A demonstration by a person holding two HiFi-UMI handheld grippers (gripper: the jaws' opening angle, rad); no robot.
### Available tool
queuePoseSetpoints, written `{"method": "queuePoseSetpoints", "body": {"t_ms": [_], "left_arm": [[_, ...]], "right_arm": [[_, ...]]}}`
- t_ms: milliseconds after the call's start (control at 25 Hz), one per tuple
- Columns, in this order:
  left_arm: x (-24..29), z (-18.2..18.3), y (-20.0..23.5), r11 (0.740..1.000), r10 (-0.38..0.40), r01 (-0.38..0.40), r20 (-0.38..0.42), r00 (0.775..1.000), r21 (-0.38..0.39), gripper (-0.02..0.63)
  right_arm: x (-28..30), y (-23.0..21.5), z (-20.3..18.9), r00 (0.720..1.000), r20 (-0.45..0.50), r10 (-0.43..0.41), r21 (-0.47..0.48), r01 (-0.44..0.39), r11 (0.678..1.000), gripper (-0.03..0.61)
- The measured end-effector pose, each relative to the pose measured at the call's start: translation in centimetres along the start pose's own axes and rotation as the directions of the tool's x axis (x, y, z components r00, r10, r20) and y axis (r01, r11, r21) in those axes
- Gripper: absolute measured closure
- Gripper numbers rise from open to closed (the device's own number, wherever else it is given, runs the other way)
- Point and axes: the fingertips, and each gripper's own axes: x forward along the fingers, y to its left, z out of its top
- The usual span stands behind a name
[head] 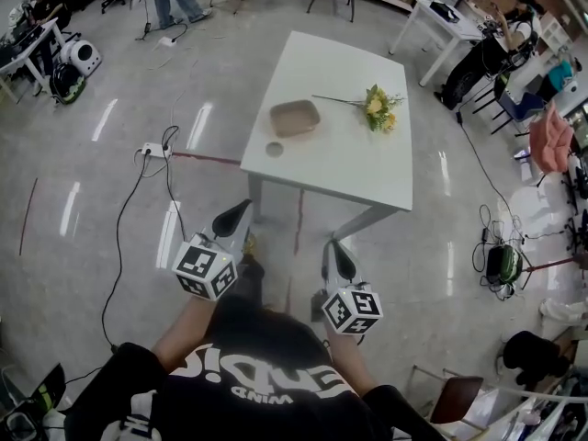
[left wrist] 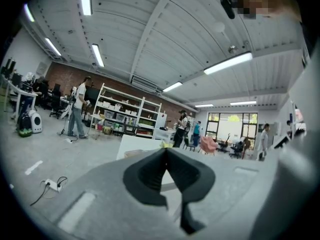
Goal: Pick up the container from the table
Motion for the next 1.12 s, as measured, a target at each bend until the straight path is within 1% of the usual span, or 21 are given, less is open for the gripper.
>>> {"method": "queuePoseSetpoints", "body": {"t_ms": [280,480,880,1120], "left_arm": [[5.3,1.0,3.1,1.0,-0.018,0.018,0.003,1.0,-0.004,0.612],[9.6,2.0,6.7,1.0,-0.02,0.02,-0.008,1.0,-0.022,0.612],[17.4,5.4,12.4,0.997,-0.065,0.064,-0.034,0.997,-0.033,0.612],[21.4,7.0,16.4,0.995,-0.097,0.095,-0.044,0.994,-0.041,0.612]], "right_arm": [[5.3,-1.3,1.8,1.0,-0.004,-0.001,-0.007,0.001,1.0,0.578],[10.2,-2.3,3.5,1.0,-0.01,-0.006,-0.006,0.006,1.0,0.578],[18.6,-3.9,8.3,0.999,0.003,-0.051,0.01,0.051,0.999,0.578],[23.8,-4.0,10.6,0.997,0.015,-0.077,0.012,0.077,0.997,0.578]]}}
